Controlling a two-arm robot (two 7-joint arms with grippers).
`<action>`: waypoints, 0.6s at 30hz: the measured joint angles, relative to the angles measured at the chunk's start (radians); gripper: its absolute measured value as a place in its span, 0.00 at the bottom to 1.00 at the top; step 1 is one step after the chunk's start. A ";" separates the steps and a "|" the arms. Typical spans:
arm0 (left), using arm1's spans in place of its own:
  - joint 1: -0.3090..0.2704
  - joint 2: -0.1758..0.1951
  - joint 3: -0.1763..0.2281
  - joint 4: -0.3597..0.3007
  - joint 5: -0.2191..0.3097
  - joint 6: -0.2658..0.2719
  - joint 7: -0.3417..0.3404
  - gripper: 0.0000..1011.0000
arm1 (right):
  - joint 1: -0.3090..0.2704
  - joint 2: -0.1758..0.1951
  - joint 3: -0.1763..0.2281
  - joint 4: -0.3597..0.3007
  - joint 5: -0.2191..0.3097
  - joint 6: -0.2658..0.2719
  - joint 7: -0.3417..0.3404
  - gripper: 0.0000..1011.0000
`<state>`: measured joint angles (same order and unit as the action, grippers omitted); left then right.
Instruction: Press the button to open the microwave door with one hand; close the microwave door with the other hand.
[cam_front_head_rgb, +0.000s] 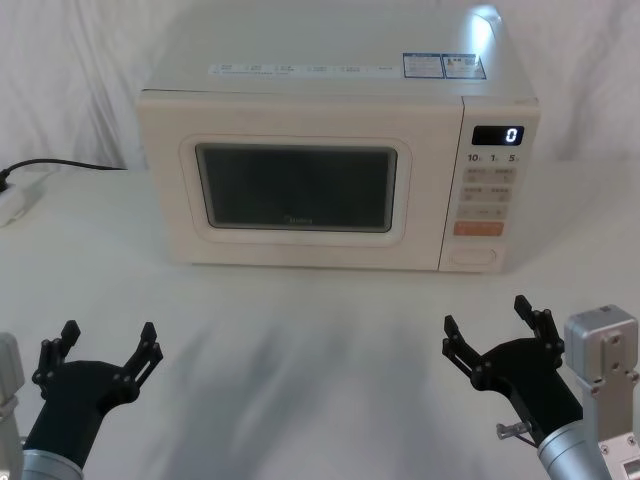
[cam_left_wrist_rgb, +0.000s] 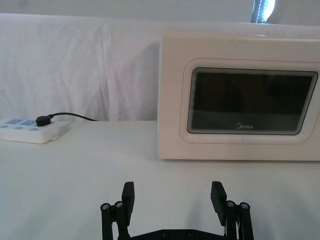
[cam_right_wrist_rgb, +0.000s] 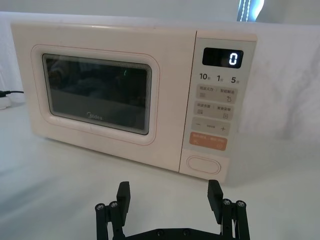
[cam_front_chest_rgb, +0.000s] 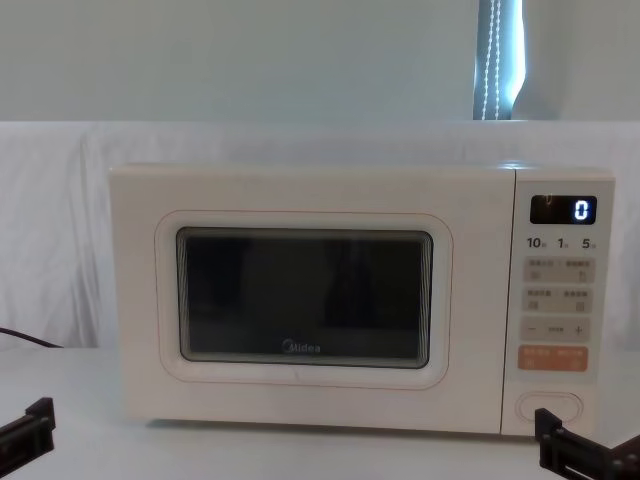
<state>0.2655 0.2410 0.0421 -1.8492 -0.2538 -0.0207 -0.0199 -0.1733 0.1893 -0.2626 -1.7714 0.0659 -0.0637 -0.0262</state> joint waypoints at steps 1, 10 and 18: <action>0.000 0.000 0.000 0.000 0.000 0.000 0.000 0.99 | 0.000 0.000 0.000 0.000 0.000 0.000 0.000 0.99; 0.000 0.000 0.000 0.000 0.000 0.000 0.000 0.99 | 0.000 0.000 0.000 0.000 0.000 0.000 0.000 0.99; 0.000 0.000 0.000 0.000 0.000 0.000 0.000 0.99 | 0.000 0.000 0.000 0.000 0.000 0.000 0.000 0.81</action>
<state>0.2655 0.2410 0.0422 -1.8492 -0.2538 -0.0207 -0.0199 -0.1733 0.1892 -0.2626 -1.7715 0.0659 -0.0637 -0.0262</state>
